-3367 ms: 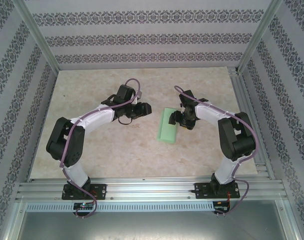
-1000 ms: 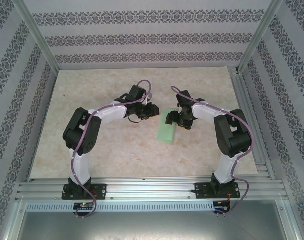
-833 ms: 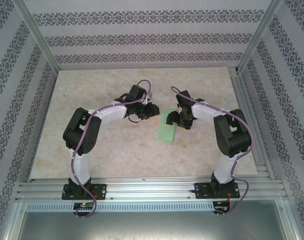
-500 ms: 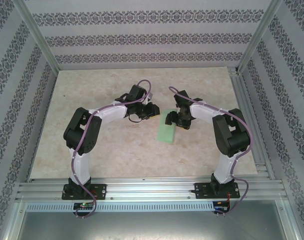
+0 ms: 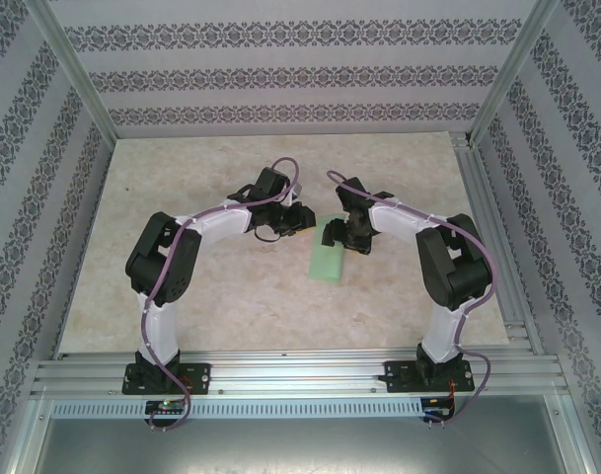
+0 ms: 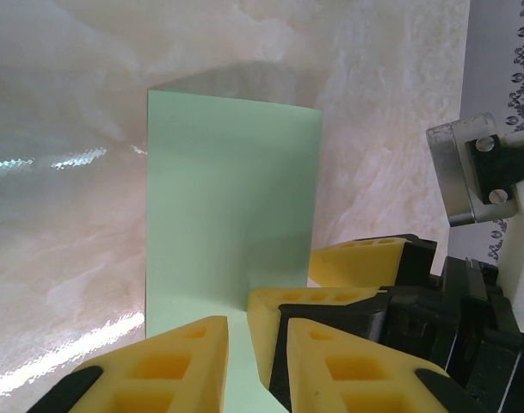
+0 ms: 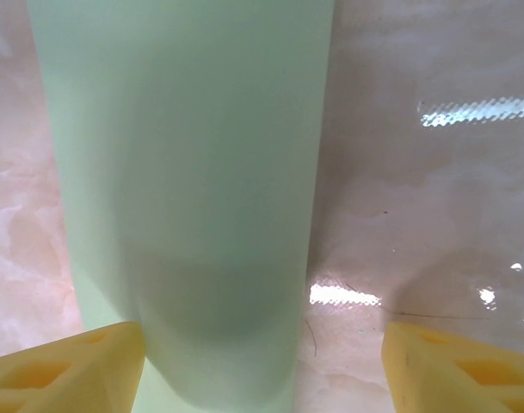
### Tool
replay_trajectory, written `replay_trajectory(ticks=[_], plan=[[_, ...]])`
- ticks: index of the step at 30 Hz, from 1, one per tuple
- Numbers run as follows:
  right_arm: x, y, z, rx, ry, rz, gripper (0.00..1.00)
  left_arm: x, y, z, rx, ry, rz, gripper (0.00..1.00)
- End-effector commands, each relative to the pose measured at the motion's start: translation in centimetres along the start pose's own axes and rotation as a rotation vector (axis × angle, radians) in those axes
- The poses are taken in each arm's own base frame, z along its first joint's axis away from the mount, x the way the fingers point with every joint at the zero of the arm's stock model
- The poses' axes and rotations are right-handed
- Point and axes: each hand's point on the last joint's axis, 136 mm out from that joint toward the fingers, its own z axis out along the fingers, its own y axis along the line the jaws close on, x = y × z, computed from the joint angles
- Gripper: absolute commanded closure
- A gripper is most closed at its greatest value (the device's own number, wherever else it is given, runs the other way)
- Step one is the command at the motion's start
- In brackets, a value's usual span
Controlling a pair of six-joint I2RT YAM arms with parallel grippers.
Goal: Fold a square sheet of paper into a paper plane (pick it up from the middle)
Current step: Fold the square sheet of paper in half at the center of the table.
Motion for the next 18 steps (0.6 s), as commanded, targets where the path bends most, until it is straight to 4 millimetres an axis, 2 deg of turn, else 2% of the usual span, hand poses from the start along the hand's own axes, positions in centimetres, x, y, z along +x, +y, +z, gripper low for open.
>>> replay_trajectory(ticks=[1, 10, 18], plan=[[-0.85, -0.91, -0.46, 0.039, -0.039, 0.034, 0.26, -0.42, -1.73, 0.35, 0.046, -0.009, 0.022, 0.73], [-0.35, -1.48, -0.09, 0.054, -0.011, 0.047, 0.28, -0.43, -1.87, 0.27, 0.048, -0.008, 0.024, 0.74], [-0.12, -1.14, 0.3, 0.053, 0.011, 0.013, 0.27, -0.43, -1.79, 0.61, 0.056, -0.002, 0.016, 0.75]])
